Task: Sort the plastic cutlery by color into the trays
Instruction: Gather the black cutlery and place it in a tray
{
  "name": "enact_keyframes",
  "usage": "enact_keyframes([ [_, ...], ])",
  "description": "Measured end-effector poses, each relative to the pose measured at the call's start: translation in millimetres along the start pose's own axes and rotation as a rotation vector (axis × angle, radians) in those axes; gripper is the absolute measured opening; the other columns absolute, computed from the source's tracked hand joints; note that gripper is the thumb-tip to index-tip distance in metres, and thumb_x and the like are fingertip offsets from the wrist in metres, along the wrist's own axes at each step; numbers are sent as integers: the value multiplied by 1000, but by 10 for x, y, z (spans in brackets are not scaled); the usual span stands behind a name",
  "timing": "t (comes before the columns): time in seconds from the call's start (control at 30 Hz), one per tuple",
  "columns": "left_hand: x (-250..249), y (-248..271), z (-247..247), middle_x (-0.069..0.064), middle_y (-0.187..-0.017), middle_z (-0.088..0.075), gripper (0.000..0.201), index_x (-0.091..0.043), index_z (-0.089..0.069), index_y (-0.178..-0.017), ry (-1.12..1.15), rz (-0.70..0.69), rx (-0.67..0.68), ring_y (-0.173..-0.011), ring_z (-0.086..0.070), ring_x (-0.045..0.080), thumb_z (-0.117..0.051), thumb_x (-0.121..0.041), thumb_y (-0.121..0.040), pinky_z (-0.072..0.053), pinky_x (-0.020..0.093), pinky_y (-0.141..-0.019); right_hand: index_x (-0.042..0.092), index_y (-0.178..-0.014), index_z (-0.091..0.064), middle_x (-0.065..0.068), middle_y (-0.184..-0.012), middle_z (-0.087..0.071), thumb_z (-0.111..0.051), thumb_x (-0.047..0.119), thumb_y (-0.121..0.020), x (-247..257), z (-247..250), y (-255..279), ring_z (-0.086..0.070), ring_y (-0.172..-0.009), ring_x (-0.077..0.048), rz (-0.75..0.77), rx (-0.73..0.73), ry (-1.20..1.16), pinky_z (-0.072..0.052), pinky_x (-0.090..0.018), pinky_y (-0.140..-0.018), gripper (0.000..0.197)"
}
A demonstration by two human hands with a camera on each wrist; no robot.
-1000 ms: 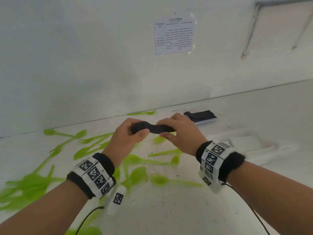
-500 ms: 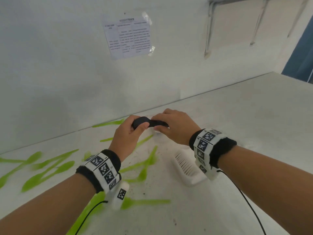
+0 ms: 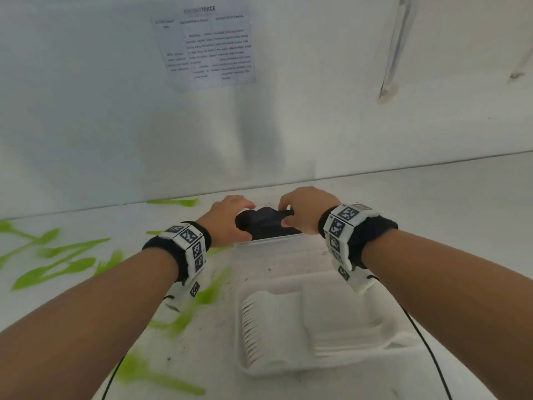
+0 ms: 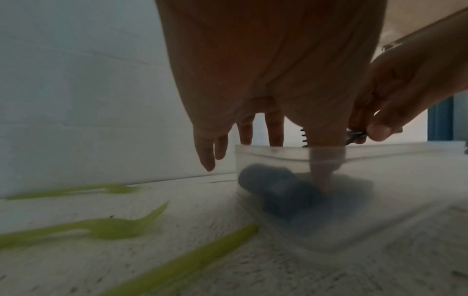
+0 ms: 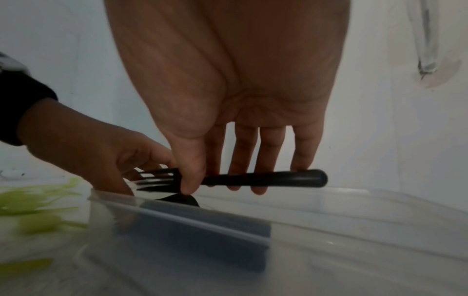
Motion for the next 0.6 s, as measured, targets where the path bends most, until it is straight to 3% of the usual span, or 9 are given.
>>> enact_keyframes([
  [0.13, -67, -146, -90, 6, -162, -24, 63, -29, -61, -134, -71, 36, 6, -143, -38, 27, -85, -38, -77, -34, 42, -118, 32, -113, -69, 8, -108, -67, -69, 39, -91, -115, -14, -143, -62, -100, -19, 65, 111, 19, -50, -33, -79, 23],
  [0.27, -82, -187, -175, 0, -155, -31, 51, -26, -70, -125, -38, 85, -67, -127, -52, 25, -86, -30, -76, -41, 39, -110, 26, -101, -72, 8, -91, -67, -72, 41, -89, -166, -40, -240, -62, -91, -19, 133, 203, 36, -46, -29, -71, 19],
  [0.37, -68, -208, -206, -2, -151, -35, 50, -27, -72, -123, -17, 105, -80, -124, -52, 22, -87, -29, -76, -41, 40, -110, 24, -101, -76, 5, -92, -72, -73, 38, -89, -200, -45, -284, -65, -92, -22, 149, 265, 6, -54, -34, -83, 19],
  [0.43, -59, -218, -207, -5, -149, -36, 50, -29, -72, -123, -11, 114, -84, -123, -52, 20, -87, -32, -75, -42, 39, -109, 25, -99, -76, 7, -90, -72, -73, 38, -89, -206, -42, -303, -65, -92, -20, 155, 295, 30, -53, -32, -85, 16],
  [0.53, -44, -226, -206, -8, -146, -37, 55, -30, -71, -125, -6, 125, -85, -123, -50, 18, -88, -37, -73, -42, 38, -108, 25, -116, -76, 7, -110, -73, -73, 34, -90, -173, -62, -330, -66, -103, -19, 148, 350, 45, -51, -32, -96, 28],
  [0.6, -40, -227, -215, -8, -146, -37, 57, -30, -71, -126, -2, 127, -89, -123, -50, 18, -88, -37, -73, -42, 38, -108, 25, -116, -77, 5, -115, -73, -73, 30, -91, -138, -92, -350, -66, -105, -21, 142, 351, 45, -51, -33, -97, 26],
])
Point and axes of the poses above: each hand's wrist, its own y-axis away from the middle knuckle, its own z-axis out of the back of the hand, x = y × z, the point moved 1 cm from there along -y, towards the middle knuckle
